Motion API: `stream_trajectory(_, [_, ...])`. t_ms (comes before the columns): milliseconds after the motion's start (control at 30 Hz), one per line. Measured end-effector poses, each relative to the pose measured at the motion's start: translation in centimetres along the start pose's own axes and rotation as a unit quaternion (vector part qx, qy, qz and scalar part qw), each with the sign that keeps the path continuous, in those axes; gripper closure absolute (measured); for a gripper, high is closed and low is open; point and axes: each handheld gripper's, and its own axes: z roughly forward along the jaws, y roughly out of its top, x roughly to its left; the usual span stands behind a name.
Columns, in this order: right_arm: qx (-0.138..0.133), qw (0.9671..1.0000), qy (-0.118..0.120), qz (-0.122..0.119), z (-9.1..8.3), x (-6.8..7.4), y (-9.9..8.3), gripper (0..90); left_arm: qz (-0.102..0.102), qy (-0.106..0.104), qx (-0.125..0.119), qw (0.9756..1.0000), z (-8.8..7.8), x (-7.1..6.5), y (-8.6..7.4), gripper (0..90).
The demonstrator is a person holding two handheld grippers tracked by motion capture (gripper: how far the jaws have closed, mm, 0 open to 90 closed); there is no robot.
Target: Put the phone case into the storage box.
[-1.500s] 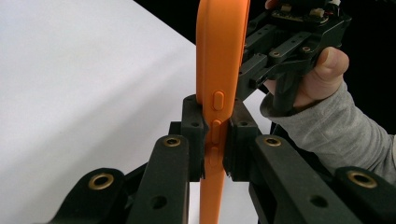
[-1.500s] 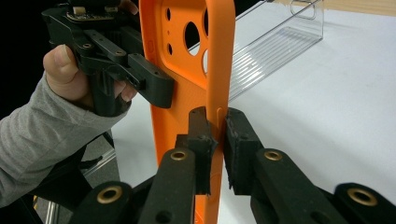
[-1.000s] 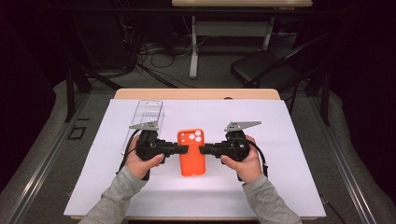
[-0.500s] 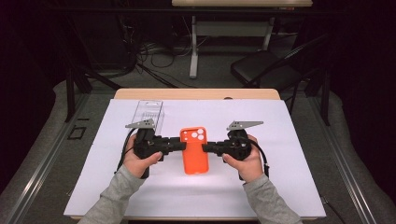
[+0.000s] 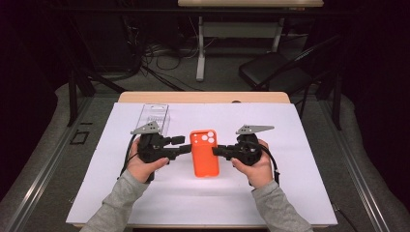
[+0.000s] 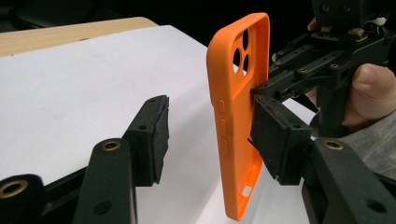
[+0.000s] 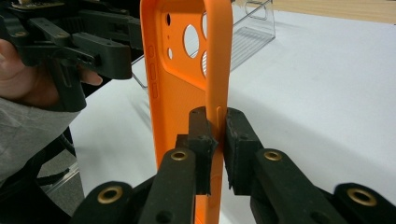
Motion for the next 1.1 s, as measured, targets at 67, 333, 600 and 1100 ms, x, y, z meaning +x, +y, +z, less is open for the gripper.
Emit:
stream_trajectory(67, [0.001, 1.0, -0.004, -0.001, 0.0, 0.0, 0.0, 82.3, 0.003, 0.011, 0.0, 0.9999, -0.1, 0.1, 0.0, 46.0])
stream_trajectory(333, [-0.002, 0.9999, -0.012, -0.004, 0.1, 0.1, -0.1, 82.3, -0.003, 0.023, 0.0, 0.9997, -0.5, 0.2, 0.2, 45.8])
stream_trajectory(600, [-0.004, 0.9998, -0.021, -0.005, 0.2, 0.3, -0.2, 82.3, 0.031, 0.071, 0.011, 0.9969, -0.8, -0.1, 0.5, 41.7])
stream_trajectory(1100, [-0.002, 0.9994, -0.033, -0.008, 0.5, 0.7, -0.3, 82.3, 0.067, 0.114, 0.033, 0.9906, -0.9, -0.8, 0.9, 39.3])
